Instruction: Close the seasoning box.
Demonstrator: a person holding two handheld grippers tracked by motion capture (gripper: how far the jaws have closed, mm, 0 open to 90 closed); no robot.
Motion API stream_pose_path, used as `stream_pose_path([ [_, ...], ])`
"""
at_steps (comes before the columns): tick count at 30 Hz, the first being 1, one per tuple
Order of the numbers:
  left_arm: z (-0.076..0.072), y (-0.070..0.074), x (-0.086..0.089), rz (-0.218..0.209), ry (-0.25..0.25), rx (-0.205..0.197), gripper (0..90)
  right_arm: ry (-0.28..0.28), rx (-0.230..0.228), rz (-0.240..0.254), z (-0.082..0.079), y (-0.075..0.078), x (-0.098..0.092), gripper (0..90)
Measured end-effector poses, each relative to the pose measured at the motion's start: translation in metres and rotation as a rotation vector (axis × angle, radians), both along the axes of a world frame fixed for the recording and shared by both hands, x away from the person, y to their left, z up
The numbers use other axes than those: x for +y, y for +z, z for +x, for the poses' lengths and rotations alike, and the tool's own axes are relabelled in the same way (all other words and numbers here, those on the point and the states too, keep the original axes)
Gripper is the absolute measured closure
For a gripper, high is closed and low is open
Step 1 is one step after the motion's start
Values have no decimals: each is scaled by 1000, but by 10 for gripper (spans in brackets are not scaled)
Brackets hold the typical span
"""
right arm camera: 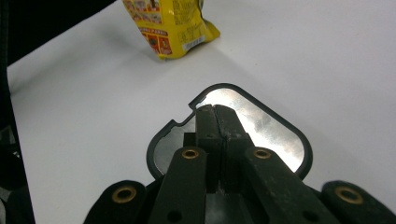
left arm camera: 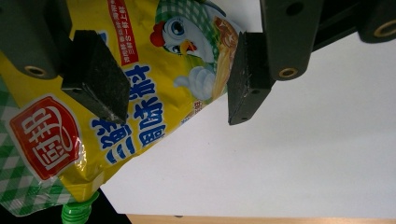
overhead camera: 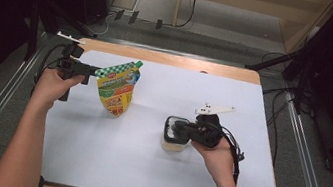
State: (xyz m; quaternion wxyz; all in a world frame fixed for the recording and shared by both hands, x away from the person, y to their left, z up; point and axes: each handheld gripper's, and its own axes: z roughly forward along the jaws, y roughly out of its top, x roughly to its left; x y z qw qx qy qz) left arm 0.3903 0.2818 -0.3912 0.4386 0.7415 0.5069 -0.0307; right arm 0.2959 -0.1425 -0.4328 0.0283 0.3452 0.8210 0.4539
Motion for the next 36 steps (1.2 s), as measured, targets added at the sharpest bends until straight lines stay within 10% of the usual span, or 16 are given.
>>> stream_pose_path([
  [36, 0, 0, 1, -8, 1, 5, 395, -120, -118, 90, 11, 13, -58, 473],
])
